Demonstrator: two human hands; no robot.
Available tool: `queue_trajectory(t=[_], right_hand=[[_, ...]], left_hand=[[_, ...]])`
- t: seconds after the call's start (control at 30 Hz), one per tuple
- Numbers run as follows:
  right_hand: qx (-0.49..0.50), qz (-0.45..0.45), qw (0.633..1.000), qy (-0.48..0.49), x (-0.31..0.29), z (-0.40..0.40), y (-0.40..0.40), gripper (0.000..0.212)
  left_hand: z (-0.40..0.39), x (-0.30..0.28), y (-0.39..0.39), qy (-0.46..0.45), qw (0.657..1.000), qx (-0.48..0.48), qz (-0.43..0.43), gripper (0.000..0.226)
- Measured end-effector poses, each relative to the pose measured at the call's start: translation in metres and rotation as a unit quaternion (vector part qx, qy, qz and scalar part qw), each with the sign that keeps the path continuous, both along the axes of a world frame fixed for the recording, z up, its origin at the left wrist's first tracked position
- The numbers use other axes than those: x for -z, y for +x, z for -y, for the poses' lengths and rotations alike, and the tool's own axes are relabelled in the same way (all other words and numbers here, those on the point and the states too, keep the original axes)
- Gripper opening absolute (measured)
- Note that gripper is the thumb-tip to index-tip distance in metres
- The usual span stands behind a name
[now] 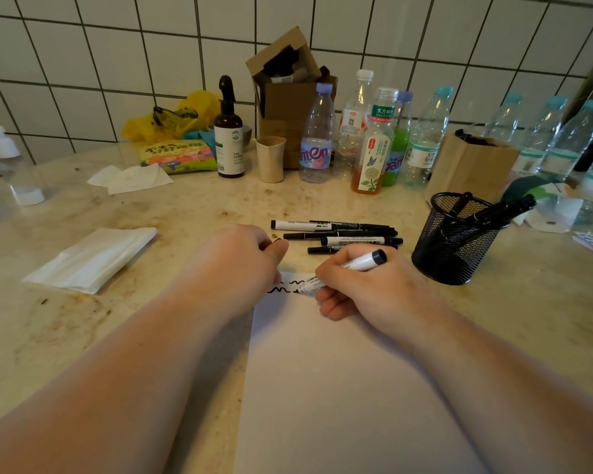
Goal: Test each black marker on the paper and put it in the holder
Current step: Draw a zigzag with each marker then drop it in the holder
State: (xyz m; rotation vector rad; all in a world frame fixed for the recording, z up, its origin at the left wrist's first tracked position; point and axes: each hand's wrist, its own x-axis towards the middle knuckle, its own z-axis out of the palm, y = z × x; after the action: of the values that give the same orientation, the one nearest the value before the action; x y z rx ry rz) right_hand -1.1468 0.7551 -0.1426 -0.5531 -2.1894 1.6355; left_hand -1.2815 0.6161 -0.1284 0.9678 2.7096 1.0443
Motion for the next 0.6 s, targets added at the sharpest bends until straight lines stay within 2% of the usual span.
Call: queue_trajectory(t=[0.6], right_hand=[[0.052,0.007,0.998,-0.024,-0.0006,-0.0041,-0.0007,0.013]], left_hand=[[0.0007,-0.005,0.0034,0.001,1.0,0.002,0.018,0.035]])
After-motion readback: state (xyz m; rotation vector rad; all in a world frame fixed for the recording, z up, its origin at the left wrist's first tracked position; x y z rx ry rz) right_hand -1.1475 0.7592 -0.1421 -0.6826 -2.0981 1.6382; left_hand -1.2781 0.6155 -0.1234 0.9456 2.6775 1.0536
